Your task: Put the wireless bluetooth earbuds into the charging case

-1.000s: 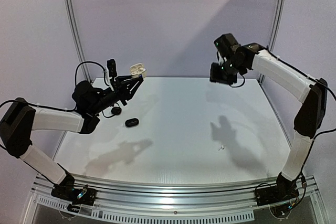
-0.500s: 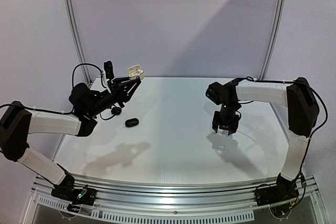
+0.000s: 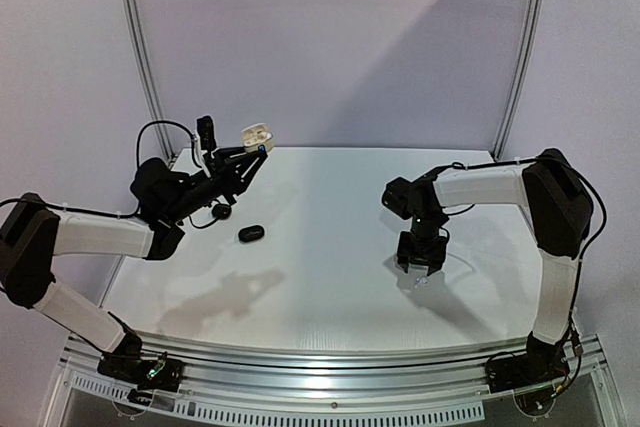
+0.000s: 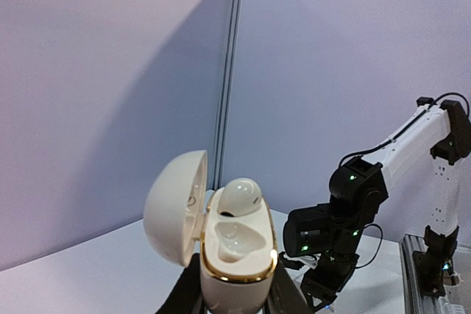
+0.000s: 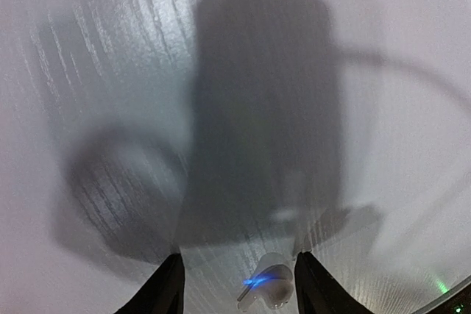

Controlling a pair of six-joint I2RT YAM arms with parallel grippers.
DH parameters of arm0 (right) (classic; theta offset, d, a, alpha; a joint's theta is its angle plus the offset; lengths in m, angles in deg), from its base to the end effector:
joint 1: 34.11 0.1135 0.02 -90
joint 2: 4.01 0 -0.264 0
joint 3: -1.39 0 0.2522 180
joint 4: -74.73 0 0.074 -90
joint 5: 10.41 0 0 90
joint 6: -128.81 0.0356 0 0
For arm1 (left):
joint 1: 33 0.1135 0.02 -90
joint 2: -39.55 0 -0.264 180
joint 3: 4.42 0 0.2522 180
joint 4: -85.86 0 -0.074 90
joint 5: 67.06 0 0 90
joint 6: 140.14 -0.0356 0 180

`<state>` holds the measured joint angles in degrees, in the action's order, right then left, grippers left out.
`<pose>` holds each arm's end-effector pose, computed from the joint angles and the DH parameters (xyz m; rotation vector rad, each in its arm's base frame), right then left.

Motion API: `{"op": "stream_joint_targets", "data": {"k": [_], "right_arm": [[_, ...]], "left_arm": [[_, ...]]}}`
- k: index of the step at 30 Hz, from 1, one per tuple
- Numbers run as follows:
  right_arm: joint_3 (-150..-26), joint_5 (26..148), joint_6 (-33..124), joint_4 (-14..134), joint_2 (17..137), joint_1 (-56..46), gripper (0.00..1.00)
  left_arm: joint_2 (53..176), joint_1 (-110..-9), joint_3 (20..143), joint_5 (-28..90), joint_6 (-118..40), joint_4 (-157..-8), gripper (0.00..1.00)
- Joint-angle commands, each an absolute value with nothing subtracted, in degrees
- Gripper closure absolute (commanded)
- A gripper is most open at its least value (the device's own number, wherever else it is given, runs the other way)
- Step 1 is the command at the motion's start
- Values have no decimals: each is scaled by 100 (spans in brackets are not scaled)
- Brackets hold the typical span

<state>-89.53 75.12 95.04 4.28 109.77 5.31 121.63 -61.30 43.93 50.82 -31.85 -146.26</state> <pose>0.2741 0.2217 0.1478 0.4524 3.0860 -0.1485 0.2505 -0.1538 0.2682 0.5509 1.2378 -0.9944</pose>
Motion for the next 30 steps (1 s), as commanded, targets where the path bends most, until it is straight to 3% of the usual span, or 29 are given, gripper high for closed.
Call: {"op": "stream_joint_targets", "data": {"k": [1, 30], "right_arm": [[-8659, 7488, 9377, 238, 11136, 606, 48], [-8272, 7550, 8889, -86, 10597, 622, 52]], "left_arm": [[12168, -6028, 4428, 5130, -3172, -14587, 100], [12298, -5876, 4516, 5212, -3175, -14516, 100]]}}
